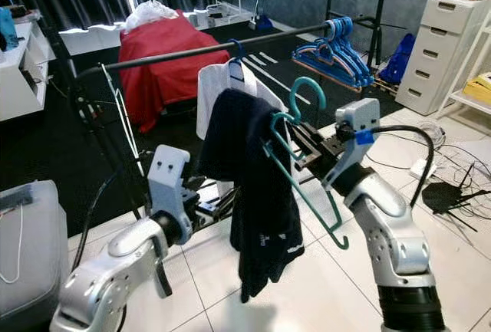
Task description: Hang hanger
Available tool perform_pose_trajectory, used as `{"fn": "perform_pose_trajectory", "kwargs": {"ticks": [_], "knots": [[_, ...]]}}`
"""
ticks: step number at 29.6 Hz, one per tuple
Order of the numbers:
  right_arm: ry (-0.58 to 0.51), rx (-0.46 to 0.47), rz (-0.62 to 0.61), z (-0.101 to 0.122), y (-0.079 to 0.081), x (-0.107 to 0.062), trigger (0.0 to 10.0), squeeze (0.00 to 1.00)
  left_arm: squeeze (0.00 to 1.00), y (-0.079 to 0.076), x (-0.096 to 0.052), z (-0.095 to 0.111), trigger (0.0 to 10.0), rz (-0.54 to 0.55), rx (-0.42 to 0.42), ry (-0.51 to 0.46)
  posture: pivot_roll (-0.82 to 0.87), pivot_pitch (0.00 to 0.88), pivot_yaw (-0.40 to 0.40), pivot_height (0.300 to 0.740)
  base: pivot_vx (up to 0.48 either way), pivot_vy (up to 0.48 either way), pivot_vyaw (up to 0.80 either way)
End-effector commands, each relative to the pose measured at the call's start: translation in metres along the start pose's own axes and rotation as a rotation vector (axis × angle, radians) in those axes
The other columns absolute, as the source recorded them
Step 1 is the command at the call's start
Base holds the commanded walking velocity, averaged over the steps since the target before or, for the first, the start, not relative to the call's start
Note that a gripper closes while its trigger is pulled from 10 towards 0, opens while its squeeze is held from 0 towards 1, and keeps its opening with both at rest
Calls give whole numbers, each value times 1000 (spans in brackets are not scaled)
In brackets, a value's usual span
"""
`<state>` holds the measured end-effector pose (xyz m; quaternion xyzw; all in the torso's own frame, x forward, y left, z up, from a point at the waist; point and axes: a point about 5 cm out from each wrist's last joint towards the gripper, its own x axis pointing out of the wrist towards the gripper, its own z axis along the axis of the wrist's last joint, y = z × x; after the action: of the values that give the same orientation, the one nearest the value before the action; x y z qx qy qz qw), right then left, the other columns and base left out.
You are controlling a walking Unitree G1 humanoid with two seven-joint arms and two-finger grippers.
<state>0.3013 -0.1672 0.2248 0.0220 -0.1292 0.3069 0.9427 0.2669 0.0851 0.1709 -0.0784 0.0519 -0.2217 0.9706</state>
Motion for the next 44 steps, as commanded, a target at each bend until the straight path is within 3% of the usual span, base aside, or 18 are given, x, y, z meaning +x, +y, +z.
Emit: {"fn": "perform_pose_trajectory", "kwargs": {"ticks": [1, 7, 10, 18, 27, 39, 44], "knots": [[-55, -16, 41, 8, 9, 10, 0, 0, 0, 1, 8, -5, 10000, 62, -3, 36, -25, 0, 47, 740, 0, 0, 0], [-49, -2, 72, 4, 18, 14, 0, 0, 0, 0, 17, -4, 10000, 119, -2, 38, -27, 0, 46, 740, 0, 0, 0], [-47, 19, 105, 0, 28, 19, 0, 0, 0, -9, 27, -3, 10000, 158, -23, 51, -32, 0, 48, 740, 0, 0, 0], [-45, 29, 119, -2, 33, 20, 0, 0, 0, -12, 32, -2, 10000, 179, -32, 55, -39, 0, 53, 740, 0, 0, 0], [-44, 37, 127, -3, 36, 20, 0, 0, 0, 11, 31, 7, 10000, 352, -30, 18, -39, 0, 51, 740, 0, 0, 0], [-45, 37, 132, -3, 38, 19, 0, 0, 0, 17, 32, 11, 10000, 406, -37, 0, -48, 0, 53, 740, 0, 0, 0], [-45, 38, 138, -3, 39, 19, 0, 0, 0, 12, 35, 14, 10000, 377, -83, -16, -50, 0, 53, 740, 0, 0, 0]]}}
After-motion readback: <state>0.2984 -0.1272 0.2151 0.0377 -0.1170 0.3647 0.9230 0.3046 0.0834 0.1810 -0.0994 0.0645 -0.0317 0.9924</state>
